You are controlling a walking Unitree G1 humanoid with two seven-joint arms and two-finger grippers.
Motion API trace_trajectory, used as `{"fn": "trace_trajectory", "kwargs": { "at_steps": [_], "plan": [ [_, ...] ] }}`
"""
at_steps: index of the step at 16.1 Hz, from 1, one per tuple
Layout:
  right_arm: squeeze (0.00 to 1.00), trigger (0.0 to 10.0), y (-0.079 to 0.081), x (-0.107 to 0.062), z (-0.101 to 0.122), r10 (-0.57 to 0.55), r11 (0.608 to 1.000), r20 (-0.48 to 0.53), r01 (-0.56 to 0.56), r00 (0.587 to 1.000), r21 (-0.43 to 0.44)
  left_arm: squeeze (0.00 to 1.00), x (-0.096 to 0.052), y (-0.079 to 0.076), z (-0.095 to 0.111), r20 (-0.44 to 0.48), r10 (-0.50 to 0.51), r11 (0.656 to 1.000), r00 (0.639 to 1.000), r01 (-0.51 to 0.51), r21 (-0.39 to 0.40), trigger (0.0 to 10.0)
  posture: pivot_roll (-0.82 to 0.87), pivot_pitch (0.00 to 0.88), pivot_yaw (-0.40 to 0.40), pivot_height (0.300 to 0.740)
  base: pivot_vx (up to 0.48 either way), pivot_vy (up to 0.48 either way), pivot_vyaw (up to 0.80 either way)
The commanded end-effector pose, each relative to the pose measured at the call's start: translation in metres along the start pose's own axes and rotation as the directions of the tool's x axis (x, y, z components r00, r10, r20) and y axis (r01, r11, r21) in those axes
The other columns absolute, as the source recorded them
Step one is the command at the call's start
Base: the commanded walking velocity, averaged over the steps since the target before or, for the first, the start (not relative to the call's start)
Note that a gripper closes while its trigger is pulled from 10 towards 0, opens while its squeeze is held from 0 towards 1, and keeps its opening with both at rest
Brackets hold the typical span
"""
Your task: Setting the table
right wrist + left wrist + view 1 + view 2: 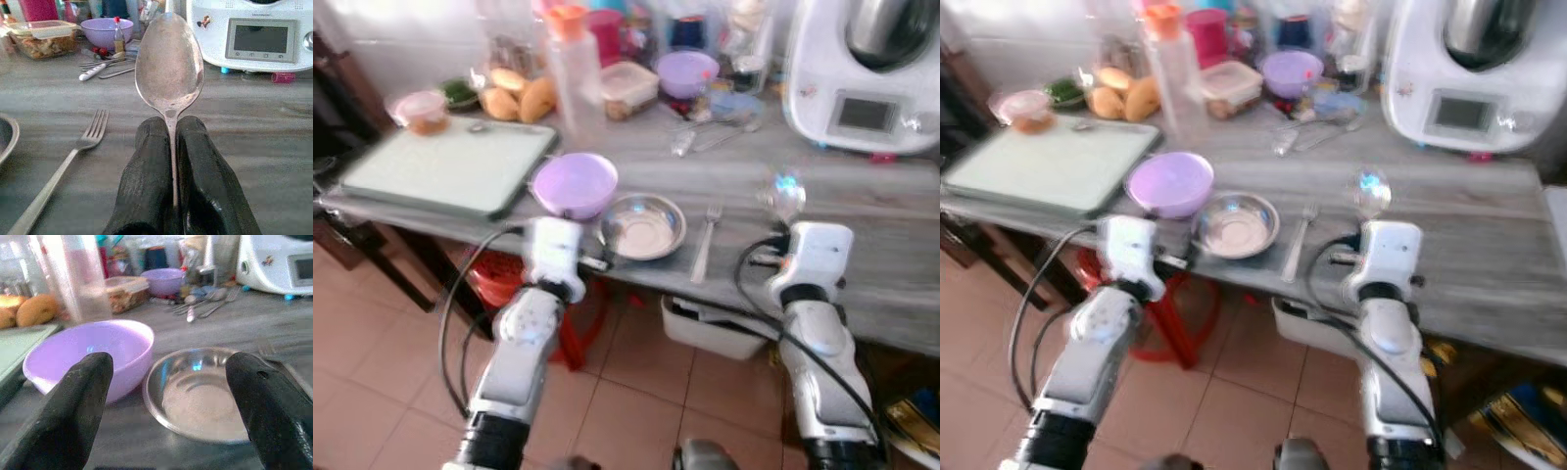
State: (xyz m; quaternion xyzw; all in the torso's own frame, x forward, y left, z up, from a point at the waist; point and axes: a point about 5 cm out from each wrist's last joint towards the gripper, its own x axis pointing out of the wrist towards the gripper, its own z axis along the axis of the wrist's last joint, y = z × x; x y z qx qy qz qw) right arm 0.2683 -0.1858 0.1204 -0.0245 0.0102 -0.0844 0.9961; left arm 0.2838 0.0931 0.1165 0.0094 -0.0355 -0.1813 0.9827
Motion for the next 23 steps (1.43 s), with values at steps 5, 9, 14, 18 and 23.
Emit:
{"fn": "trace_trajectory", "kwargs": {
  "at_steps": [5, 9, 14, 18, 23],
  "plan": [
    [0.00, 10.0, -0.007, 0.000, -0.006, -0.106, 0.994, -0.054, 0.107, 0.993, 0.030, 0.00, -0.005, 0.012, 0.005, 0.017, 0.032, 0.999, 0.999, -0.032, 0.019, 10.0, -0.07, 0.000, 0.055, 0.740, 0.000, 0.000, 0.00],
    [0.00, 10.0, -0.022, 0.003, -0.010, -0.203, 0.973, -0.115, 0.214, 0.972, 0.088, 0.00, -0.008, 0.004, 0.007, 0.017, -0.010, 1.000, 1.000, 0.010, 0.016, 10.0, -0.07, 0.000, 0.065, 0.740, 0.000, 0.000, 0.00],
    [0.00, 10.0, -0.025, 0.005, -0.009, -0.222, 0.965, -0.135, 0.237, 0.966, 0.111, 0.00, -0.015, 0.009, 0.007, 0.002, -0.022, 0.999, 1.000, 0.022, 0.025, 10.0, -0.06, 0.000, 0.076, 0.740, 0.000, 0.000, -0.46],
    [0.00, 10.0, -0.022, 0.022, -0.005, -0.228, 0.952, -0.178, 0.258, 0.957, 0.163, 0.00, -0.026, 0.013, 0.005, -0.037, -0.011, 0.999, 0.999, 0.013, 0.034, 10.0, -0.03, 0.017, 0.074, 0.740, 0.000, 0.000, 0.00],
    [0.00, 10.0, 0.004, 0.040, -0.003, -0.174, 0.937, -0.262, 0.242, 0.949, 0.252, 0.00, -0.031, 0.013, 0.006, -0.060, -0.031, 0.999, 0.998, 0.033, 0.035, 10.0, -0.02, 0.030, 0.080, 0.740, 0.000, 0.000, 0.00]
  ]
}}
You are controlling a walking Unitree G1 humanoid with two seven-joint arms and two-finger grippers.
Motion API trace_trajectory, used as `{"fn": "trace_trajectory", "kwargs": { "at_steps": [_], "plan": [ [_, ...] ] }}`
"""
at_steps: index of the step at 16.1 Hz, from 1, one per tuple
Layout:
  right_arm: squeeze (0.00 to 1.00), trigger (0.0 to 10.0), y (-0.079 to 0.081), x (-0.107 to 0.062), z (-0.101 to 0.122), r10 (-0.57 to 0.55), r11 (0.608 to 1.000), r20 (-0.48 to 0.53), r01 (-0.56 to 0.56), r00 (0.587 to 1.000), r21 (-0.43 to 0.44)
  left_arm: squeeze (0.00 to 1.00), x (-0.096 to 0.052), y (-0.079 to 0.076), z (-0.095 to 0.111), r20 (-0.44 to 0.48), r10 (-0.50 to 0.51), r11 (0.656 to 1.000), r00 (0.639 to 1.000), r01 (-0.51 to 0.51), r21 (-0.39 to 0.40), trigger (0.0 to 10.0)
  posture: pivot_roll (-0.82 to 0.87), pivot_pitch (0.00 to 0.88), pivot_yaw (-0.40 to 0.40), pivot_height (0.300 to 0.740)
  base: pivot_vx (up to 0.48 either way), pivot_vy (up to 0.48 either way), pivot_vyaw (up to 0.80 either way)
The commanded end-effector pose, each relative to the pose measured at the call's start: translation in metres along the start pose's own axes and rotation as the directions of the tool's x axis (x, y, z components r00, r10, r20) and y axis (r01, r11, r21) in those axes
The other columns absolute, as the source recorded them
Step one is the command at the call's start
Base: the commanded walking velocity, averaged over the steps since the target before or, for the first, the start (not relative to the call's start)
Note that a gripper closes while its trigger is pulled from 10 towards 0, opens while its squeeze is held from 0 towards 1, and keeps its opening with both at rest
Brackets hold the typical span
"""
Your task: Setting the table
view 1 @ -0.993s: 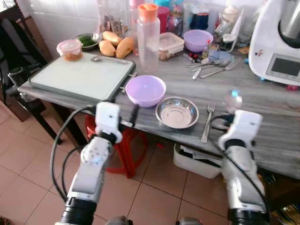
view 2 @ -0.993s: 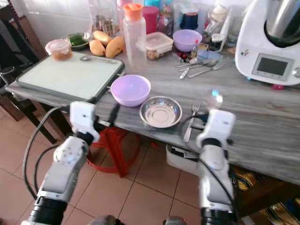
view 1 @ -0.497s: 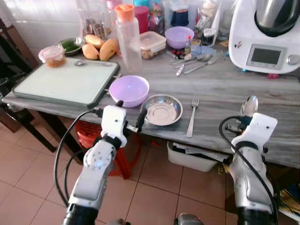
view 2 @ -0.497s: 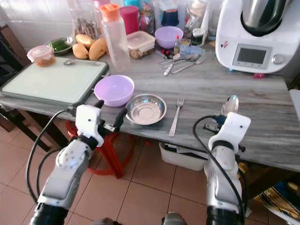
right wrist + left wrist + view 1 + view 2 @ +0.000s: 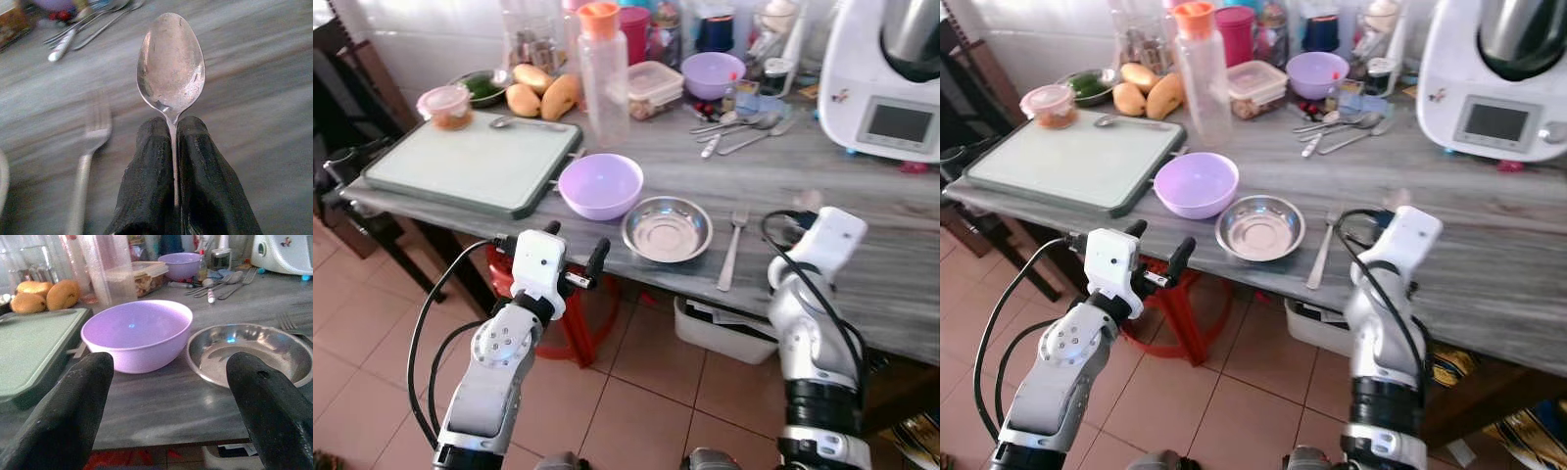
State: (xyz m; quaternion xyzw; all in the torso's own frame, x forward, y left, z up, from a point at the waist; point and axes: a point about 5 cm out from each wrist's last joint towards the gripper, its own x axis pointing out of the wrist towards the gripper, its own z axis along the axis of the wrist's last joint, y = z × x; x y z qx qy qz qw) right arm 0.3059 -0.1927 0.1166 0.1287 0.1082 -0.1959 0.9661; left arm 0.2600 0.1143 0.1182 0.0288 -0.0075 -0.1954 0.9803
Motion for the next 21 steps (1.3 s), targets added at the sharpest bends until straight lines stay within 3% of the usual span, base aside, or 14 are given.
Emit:
{"fn": "trace_trajectory", "kwargs": {
  "at_steps": [1, 3, 6, 21],
  "plan": [
    [0.00, 10.0, 0.008, 0.001, -0.002, 0.010, 1.000, -0.020, -0.010, 1.000, -0.003, 0.00, -0.003, 0.001, 0.003, -0.001, -0.002, 1.000, 1.000, 0.002, 0.008, 10.0, -0.01, 0.031, 0.080, 0.740, 0.000, 0.000, 0.00],
    [0.00, 10.0, 0.011, 0.002, -0.005, 0.019, 1.000, -0.039, -0.019, 0.999, -0.003, 0.00, -0.003, 0.001, 0.003, -0.004, -0.002, 1.000, 1.000, 0.002, 0.009, 10.0, -0.01, 0.029, 0.080, 0.740, 0.000, 0.000, 0.00],
    [0.00, 10.0, 0.006, 0.004, -0.012, -0.029, 0.997, -0.073, 0.024, 0.997, -0.074, 0.00, -0.003, 0.001, 0.004, -0.009, -0.004, 1.000, 1.000, 0.004, 0.011, 10.0, -0.01, 0.028, 0.080, 0.740, 0.000, 0.000, 0.00],
    [0.00, 10.0, 0.005, 0.018, -0.010, -0.031, 0.997, -0.077, 0.026, 0.997, -0.070, 0.00, -0.003, -0.002, 0.002, -0.033, -0.017, 1.000, 0.999, 0.017, 0.006, 10.0, 0.00, 0.035, 0.076, 0.740, 0.000, 0.000, 0.00]
  ]
}}
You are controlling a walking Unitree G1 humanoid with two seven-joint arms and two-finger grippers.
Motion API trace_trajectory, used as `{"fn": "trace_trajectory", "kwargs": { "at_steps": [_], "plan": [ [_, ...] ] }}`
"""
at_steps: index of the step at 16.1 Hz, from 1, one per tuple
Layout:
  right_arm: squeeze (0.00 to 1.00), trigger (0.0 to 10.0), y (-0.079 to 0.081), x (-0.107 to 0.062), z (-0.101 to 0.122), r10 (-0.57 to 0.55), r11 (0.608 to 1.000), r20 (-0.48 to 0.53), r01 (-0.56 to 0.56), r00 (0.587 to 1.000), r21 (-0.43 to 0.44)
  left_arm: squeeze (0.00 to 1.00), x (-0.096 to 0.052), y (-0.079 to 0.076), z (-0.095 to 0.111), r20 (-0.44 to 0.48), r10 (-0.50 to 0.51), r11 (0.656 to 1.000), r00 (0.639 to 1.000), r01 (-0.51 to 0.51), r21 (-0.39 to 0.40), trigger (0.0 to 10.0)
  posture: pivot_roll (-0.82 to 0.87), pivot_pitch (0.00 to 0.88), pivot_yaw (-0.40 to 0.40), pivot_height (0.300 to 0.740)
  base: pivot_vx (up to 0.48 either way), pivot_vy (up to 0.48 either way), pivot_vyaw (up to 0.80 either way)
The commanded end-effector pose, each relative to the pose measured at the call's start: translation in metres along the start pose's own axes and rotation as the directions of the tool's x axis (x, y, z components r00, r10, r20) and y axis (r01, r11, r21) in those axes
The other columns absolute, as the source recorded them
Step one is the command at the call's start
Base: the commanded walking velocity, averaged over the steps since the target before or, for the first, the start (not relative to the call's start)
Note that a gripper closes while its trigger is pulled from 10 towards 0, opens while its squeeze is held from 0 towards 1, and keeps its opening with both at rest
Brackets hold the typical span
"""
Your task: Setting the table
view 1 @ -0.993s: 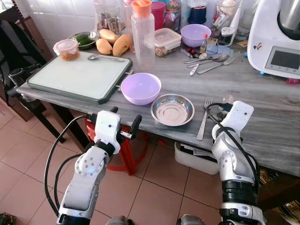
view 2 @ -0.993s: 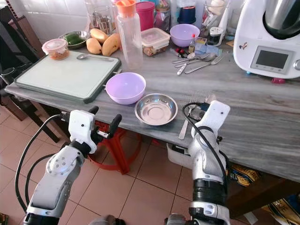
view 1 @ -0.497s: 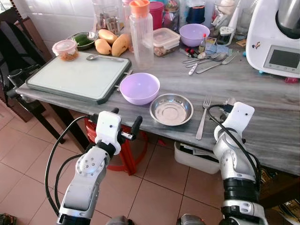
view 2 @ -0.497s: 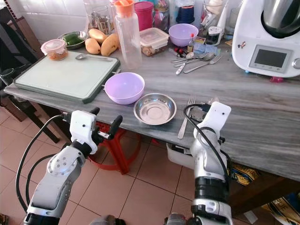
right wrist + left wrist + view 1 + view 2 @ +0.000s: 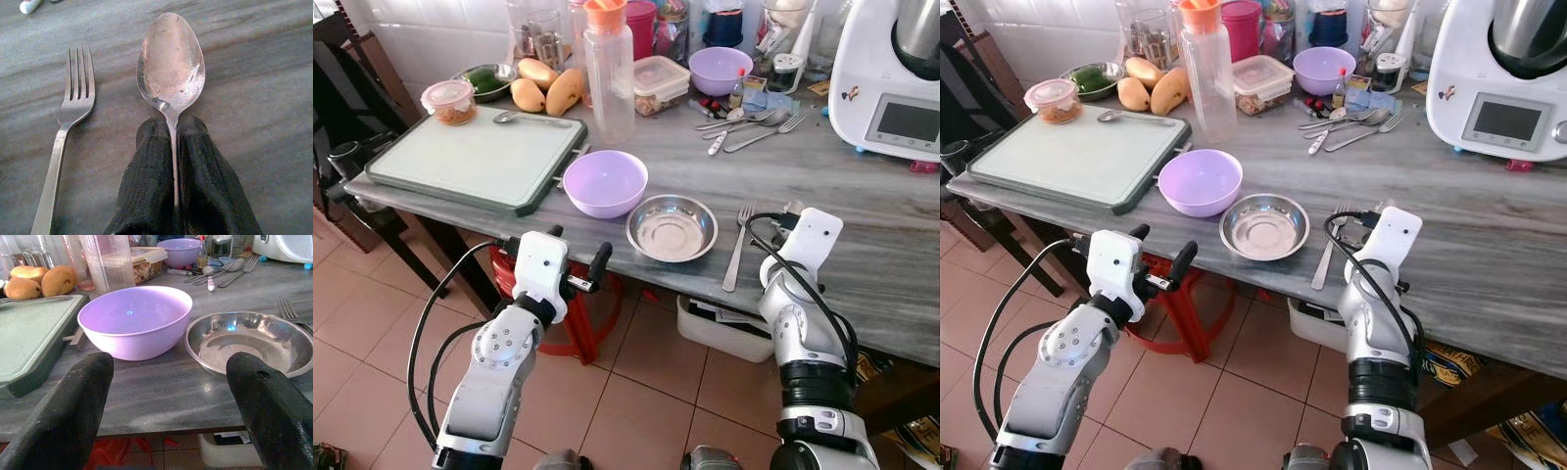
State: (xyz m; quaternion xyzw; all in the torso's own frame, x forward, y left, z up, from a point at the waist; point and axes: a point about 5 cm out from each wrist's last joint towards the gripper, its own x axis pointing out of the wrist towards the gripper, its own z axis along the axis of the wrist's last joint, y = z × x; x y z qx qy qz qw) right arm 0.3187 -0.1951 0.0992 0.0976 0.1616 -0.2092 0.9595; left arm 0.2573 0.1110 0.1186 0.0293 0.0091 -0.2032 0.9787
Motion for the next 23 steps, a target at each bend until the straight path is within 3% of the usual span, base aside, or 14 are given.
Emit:
{"fn": "trace_trajectory", "kwargs": {
  "at_steps": [1, 11, 12, 13, 14, 15, 23],
  "plan": [
    [0.00, 10.0, 0.006, 0.001, 0.002, 0.028, 1.000, 0.004, -0.028, 1.000, 0.009, 0.00, -0.002, 0.002, 0.002, -0.001, 0.000, 1.000, 1.000, 0.000, 0.011, 10.0, -0.01, 0.034, 0.077, 0.740, 0.000, 0.000, 0.00],
    [0.00, 10.0, 0.012, -0.002, -0.010, 0.058, 0.998, -0.031, -0.058, 0.998, -0.012, 0.00, -0.001, 0.001, 0.002, -0.005, -0.001, 1.000, 1.000, 0.001, 0.006, 10.0, -0.01, 0.037, 0.074, 0.740, 0.000, 0.000, 0.00],
    [0.14, 10.0, 0.011, -0.003, -0.012, 0.055, 0.998, -0.036, -0.055, 0.998, -0.005, 0.00, -0.001, 0.001, 0.002, -0.005, -0.001, 1.000, 1.000, 0.001, 0.005, 10.0, -0.01, 0.037, 0.073, 0.740, 0.000, 0.000, 0.00],
    [0.82, 10.0, 0.010, -0.003, -0.013, 0.053, 0.999, -0.038, -0.053, 0.998, -0.002, 0.00, -0.001, 0.000, 0.002, -0.006, -0.002, 1.000, 1.000, 0.002, 0.005, 10.0, -0.01, 0.036, 0.073, 0.740, 0.000, 0.000, 0.00],
    [0.94, 10.0, 0.010, -0.003, -0.013, 0.051, 0.999, -0.039, -0.052, 0.998, -0.003, 0.00, -0.001, 0.000, 0.002, -0.006, -0.003, 1.000, 1.000, 0.003, 0.005, 10.0, -0.01, 0.036, 0.073, 0.740, 0.000, 0.000, 0.00],
    [1.00, 10.0, 0.010, -0.003, -0.013, 0.048, 0.999, -0.039, -0.049, 0.998, -0.003, 0.00, 0.000, 0.000, 0.002, -0.006, -0.003, 1.000, 1.000, 0.003, 0.005, 10.0, -0.01, 0.035, 0.072, 0.740, 0.000, 0.000, 0.00],
    [1.00, 10.0, 0.007, -0.003, -0.002, 0.040, 0.999, 0.021, -0.040, 0.999, -0.005, 0.00, 0.002, 0.000, 0.002, 0.000, 0.002, 1.000, 1.000, -0.002, 0.007, 10.0, -0.01, 0.026, 0.069, 0.740, 0.000, 0.000, 0.00]
  ]
}}
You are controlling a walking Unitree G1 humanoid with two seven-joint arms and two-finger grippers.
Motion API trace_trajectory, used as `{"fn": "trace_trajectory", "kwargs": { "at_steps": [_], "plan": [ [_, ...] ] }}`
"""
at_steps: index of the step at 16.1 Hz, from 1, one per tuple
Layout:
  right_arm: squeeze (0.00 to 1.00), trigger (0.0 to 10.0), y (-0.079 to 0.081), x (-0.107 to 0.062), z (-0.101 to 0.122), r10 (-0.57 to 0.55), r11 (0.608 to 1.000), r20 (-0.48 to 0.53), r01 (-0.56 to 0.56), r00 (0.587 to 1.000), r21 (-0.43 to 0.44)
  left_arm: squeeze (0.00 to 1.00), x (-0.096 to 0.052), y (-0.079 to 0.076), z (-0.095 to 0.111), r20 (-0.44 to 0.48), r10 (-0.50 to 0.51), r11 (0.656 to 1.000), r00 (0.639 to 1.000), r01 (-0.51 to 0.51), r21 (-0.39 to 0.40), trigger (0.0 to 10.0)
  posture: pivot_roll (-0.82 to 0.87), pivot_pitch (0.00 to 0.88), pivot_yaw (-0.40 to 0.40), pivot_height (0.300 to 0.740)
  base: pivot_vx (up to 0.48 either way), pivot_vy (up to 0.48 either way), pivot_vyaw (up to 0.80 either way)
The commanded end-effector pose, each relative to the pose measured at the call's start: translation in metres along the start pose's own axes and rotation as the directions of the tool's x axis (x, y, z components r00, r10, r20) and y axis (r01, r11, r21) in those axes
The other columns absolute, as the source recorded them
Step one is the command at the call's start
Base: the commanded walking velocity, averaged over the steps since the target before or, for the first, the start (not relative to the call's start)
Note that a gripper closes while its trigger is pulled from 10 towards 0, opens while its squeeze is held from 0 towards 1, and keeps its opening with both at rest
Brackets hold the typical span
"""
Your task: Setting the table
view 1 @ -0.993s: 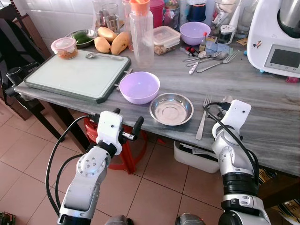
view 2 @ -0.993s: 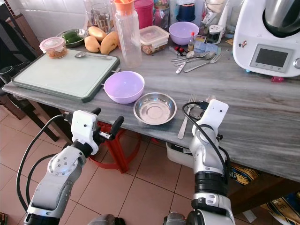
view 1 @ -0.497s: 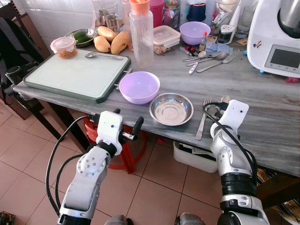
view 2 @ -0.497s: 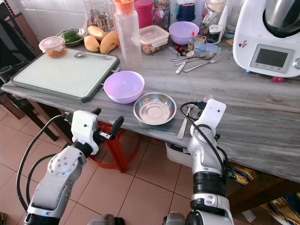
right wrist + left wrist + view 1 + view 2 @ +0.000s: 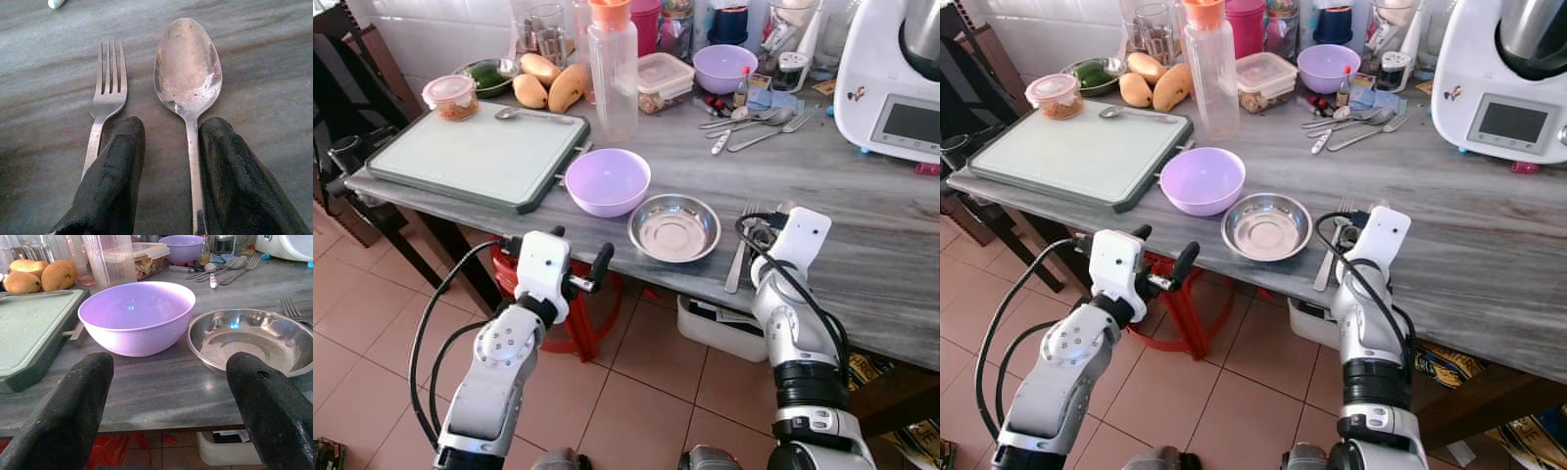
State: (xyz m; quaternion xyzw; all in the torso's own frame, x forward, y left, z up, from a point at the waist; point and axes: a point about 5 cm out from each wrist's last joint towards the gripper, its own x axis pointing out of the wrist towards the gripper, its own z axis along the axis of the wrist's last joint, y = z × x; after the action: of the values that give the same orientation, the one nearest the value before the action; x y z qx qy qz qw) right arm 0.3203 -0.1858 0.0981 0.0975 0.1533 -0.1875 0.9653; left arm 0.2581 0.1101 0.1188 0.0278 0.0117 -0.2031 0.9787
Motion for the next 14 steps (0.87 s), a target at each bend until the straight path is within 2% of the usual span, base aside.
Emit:
{"fn": "trace_trajectory", "kwargs": {
  "at_steps": [1, 7, 10, 13, 14],
  "plan": [
    [1.00, 10.0, -0.001, -0.002, 0.004, -0.005, 1.000, 0.028, 0.005, 1.000, 0.005, 0.00, 0.002, 0.001, 0.002, 0.006, 0.002, 1.000, 1.000, -0.002, 0.011, 10.0, -0.01, 0.024, 0.069, 0.740, 0.000, 0.000, 0.00],
    [1.00, 10.0, 0.005, -0.004, 0.025, 0.037, 0.999, 0.181, -0.043, 0.983, 0.026, 0.00, 0.005, 0.003, 0.001, 0.010, 0.027, 1.000, 1.000, -0.028, 0.013, 10.0, -0.02, 0.000, 0.065, 0.740, 0.000, 0.000, 0.00],
    [1.00, 10.0, 0.006, -0.008, 0.032, 0.073, 0.997, 0.251, -0.073, 0.965, -0.010, 0.00, 0.008, 0.004, 0.000, 0.018, 0.059, 0.998, 0.998, -0.059, 0.015, 10.0, -0.02, 0.000, 0.057, 0.740, 0.000, 0.000, 0.00],
    [1.00, 10.0, 0.004, -0.021, 0.032, 0.116, 0.993, 0.321, -0.100, 0.940, -0.065, 0.00, 0.008, 0.005, -0.006, 0.006, 0.099, 0.995, 0.995, -0.099, -0.007, 10.0, -0.05, 0.000, 0.052, 0.740, 0.000, 0.000, 0.00],
    [1.00, 10.0, 0.000, -0.036, 0.030, 0.155, 0.986, 0.369, -0.118, 0.916, -0.121, 0.00, 0.009, 0.005, -0.008, 0.006, 0.101, 0.995, 0.995, -0.101, -0.015, 10.0, -0.06, 0.000, 0.050, 0.740, 0.000, 0.000, 0.00]
  ]
}}
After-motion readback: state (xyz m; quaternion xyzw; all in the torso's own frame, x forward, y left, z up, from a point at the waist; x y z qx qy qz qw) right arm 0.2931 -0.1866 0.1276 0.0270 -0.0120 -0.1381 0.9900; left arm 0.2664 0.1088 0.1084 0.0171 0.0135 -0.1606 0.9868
